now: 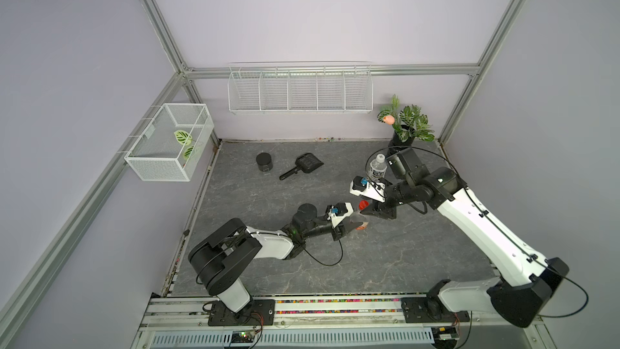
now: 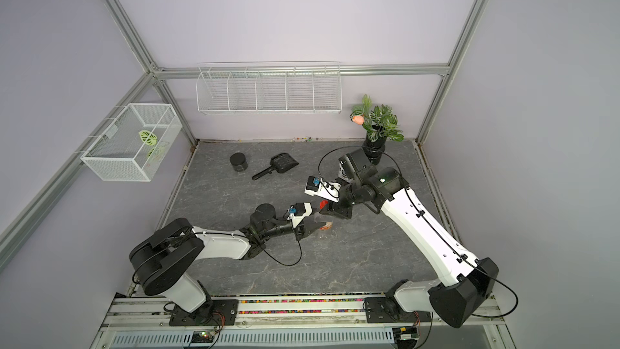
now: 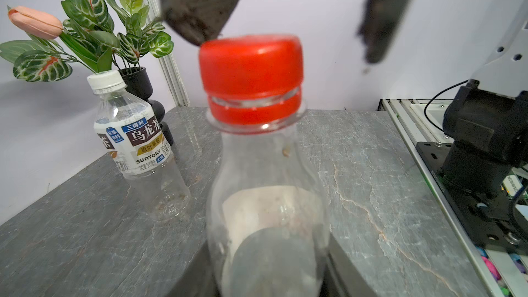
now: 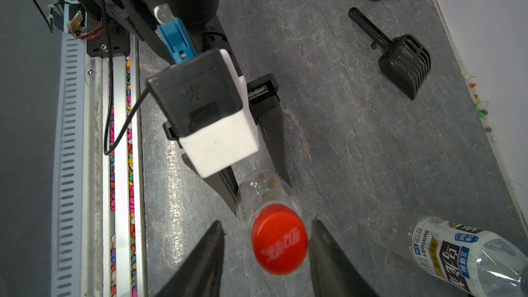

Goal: Screw on the bottle caps
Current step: Screw the bottle cap onto the plastic bottle.

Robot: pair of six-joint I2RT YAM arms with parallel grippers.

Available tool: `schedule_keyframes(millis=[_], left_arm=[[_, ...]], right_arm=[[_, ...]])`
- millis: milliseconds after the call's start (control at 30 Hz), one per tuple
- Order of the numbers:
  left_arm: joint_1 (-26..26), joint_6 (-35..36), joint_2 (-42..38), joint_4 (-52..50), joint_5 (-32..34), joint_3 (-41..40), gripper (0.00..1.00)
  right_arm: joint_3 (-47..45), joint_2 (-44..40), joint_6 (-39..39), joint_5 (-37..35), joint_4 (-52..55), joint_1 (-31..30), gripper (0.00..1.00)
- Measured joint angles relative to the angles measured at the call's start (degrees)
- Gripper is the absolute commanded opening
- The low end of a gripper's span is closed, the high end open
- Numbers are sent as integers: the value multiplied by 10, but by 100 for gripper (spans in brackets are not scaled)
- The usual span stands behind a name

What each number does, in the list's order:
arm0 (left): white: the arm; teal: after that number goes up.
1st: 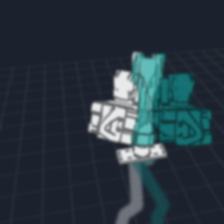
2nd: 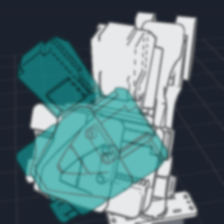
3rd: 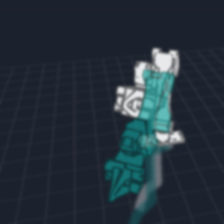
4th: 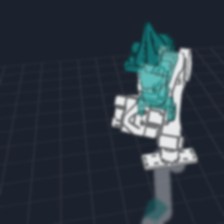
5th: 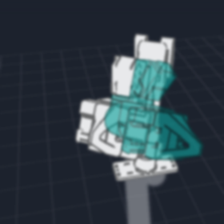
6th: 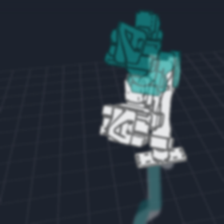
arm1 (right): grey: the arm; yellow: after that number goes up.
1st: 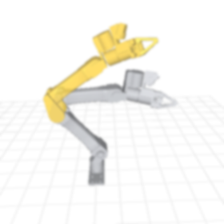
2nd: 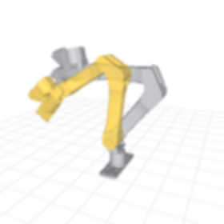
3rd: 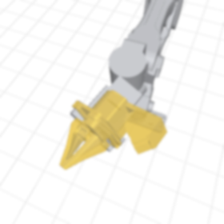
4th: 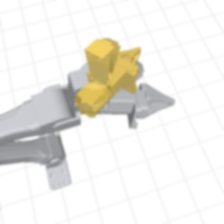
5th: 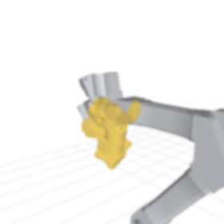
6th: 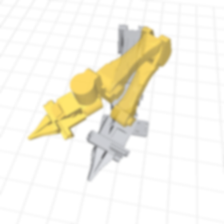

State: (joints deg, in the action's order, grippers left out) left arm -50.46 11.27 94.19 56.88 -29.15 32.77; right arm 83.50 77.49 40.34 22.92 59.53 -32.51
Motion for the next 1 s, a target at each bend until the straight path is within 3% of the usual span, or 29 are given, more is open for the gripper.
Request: schedule_keyframes(millis=[733,1000], left_arm=[[0,0,0,-2,-8,0,47],[2,2,0,-5,-12,2,47]], right_arm=[[-13,5,9,-10,2,5,44],[-16,5,-2,-12,0,7,19]])
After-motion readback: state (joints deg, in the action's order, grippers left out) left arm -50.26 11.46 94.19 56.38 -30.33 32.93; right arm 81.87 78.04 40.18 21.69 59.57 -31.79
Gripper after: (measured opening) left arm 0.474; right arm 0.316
